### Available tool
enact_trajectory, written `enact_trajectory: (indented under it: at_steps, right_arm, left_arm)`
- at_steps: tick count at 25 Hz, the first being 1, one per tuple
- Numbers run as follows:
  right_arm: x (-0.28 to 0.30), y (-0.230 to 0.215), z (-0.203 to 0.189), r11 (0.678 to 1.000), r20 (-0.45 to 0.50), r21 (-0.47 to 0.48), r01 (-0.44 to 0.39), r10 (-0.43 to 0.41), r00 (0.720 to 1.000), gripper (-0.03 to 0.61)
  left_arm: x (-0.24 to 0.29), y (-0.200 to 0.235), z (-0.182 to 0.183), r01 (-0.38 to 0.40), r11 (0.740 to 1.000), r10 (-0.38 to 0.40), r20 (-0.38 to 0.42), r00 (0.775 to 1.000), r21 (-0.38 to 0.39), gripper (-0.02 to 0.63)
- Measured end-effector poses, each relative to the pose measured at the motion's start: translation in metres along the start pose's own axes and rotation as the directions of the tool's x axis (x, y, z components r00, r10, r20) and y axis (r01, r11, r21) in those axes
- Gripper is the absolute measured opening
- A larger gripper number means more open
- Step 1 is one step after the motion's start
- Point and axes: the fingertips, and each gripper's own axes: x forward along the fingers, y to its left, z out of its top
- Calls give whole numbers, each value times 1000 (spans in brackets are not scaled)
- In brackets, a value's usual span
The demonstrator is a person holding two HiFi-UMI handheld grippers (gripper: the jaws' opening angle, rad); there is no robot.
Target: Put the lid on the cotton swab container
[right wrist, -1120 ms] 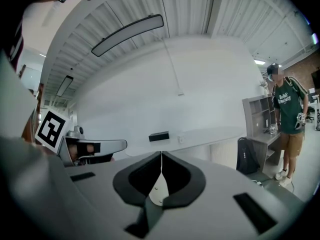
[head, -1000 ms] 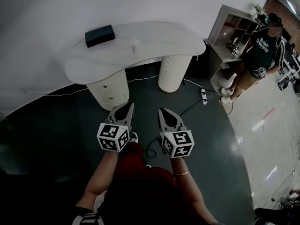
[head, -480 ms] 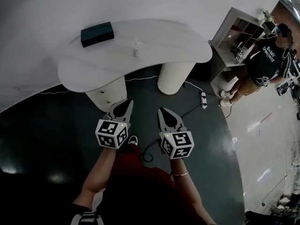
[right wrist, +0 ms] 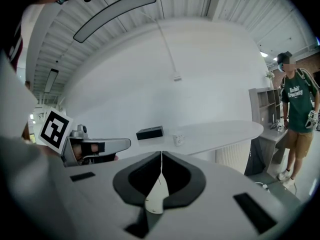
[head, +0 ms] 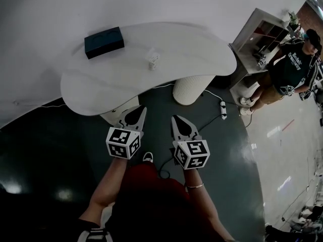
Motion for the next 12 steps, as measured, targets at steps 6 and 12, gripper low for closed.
enact_trajectory:
  at_steps: [6,12]
  right_arm:
    - [29,1,9,1000,-14,-17,13,-13,1000,17]
    - [50,4,13,999,-20,-22,32,-32,999,17]
  left_arm:
    - [15,29,8,2,1000,-2,2,1000,-12,28]
    - [20,52,10,2,1000,-2,-2,1000,-14,28]
